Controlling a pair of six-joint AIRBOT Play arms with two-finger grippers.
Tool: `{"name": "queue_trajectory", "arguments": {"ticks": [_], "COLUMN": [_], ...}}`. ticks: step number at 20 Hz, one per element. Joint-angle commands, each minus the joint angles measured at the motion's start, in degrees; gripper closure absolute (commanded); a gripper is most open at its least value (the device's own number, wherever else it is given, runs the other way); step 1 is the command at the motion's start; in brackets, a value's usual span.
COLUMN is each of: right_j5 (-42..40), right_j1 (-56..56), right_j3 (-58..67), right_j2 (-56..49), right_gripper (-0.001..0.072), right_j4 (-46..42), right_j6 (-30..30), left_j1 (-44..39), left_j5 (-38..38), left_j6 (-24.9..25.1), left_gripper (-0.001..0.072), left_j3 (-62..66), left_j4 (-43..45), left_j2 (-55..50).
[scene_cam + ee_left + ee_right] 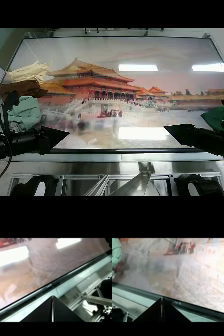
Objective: Fold the shirts.
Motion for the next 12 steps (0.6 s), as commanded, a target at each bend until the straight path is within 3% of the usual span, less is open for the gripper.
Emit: {"name": "queue_trajectory", "arguments": {"ticks": [1,4,6,7,10,12], "right_j5": [0.02,0.02,0.02,0.02,0.02,-0.72], "right_j1": [0.07,0.07,0.07,0.07,0.07,0.04], "right_j3": [-0.02,-0.02,-0.02,-0.02,-0.02,0.00], "right_j2": [0.04,0.04,0.02,0.04,0.02,0.04], "right_gripper": [0.0695,0.0695,0.0695,0.0695,0.0695,0.0695], "right_j4": [0.00,0.02,0.00,0.00,0.00,0.00], "right_j6": [0.00,0.00,0.00,0.00,0.00,-0.09], "left_j1": [-0.04,0.02,0.02,0.02,0.02,0.02], "left_j5": [0.04,-1.66,-5.70,-7.93,-14.82,-16.17], "left_j6": [0.07,0.07,0.04,-0.02,-3.78,-4.17], "left_gripper": [0.0691,0.0663,0.0128,-0.0004,-0.0005,-0.0005], "left_j3": [0.04,0.42,5.09,9.14,23.96,34.69], "left_j4": [0.02,1.53,10.40,17.64,42.32,50.97], "left_j2": [0.04,0.00,-2.58,-5.14,-16.44,-28.30]}}
